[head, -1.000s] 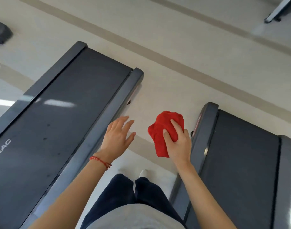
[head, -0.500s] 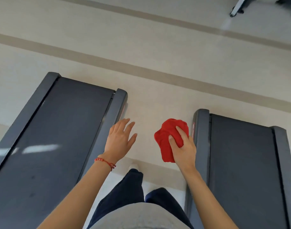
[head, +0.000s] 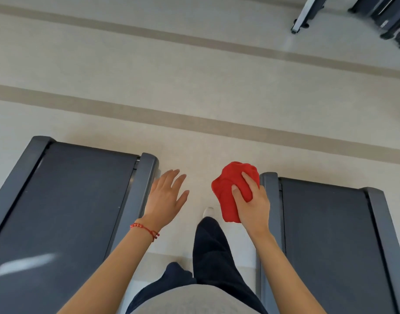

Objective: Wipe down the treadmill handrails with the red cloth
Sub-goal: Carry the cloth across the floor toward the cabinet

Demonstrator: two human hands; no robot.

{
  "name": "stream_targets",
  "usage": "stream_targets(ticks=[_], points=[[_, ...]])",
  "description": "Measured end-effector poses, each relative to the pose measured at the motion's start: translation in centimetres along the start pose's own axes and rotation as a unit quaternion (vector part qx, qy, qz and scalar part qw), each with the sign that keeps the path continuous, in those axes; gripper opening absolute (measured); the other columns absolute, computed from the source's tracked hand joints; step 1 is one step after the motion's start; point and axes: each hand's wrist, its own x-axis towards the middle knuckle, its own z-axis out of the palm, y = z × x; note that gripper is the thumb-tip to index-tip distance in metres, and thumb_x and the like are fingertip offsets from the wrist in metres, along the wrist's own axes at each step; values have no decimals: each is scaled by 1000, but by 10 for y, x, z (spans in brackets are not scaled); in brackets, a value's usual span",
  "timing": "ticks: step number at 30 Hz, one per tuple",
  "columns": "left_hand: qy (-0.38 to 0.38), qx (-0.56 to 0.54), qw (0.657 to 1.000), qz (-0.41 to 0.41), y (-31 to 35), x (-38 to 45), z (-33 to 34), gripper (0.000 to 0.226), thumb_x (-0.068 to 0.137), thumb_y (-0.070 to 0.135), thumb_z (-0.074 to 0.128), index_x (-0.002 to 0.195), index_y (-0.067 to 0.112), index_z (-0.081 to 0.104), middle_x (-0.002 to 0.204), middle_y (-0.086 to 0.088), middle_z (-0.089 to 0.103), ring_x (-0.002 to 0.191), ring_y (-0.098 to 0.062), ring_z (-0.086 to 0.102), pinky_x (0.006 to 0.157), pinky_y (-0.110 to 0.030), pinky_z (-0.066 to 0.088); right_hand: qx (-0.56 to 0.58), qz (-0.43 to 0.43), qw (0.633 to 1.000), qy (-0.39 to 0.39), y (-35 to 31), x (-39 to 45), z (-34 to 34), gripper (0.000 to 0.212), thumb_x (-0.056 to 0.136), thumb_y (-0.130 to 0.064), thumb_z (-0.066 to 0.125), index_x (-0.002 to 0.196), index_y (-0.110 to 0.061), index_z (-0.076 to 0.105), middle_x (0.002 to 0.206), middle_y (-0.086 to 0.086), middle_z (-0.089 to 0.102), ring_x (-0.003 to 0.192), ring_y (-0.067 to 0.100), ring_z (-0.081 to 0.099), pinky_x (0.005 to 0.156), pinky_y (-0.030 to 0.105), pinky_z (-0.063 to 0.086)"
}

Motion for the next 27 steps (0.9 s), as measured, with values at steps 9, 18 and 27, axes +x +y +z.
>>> stream_targets(ticks=[9,18,27], points=[[9,-2,1000,-24,22,144,-7,40,89,24,59,122,2,54,129,-23,53,119,-40,47,95,-54,41,8,-21,999,-30,-24,149,-20,46,88,-39,55,132,-39,42,106,-2,47,91,15,53,78,31,48],[-2,1,999,-54,5,249,-26,48,95,37,35,119,1,57,125,-22,56,115,-41,51,91,-53,44,6,-24,999,-40,-54,264,-1,45,87,-39,57,130,-42,44,104,-2,48,89,15,53,82,31,46],[-19,6,997,-68,-70,387,-47,59,92,45,26,115,2,59,120,-21,59,109,-39,56,86,-51,48,0,-38,998,-46,-114,400,71,45,86,-40,58,129,-42,45,105,-4,48,90,12,51,79,21,39]])
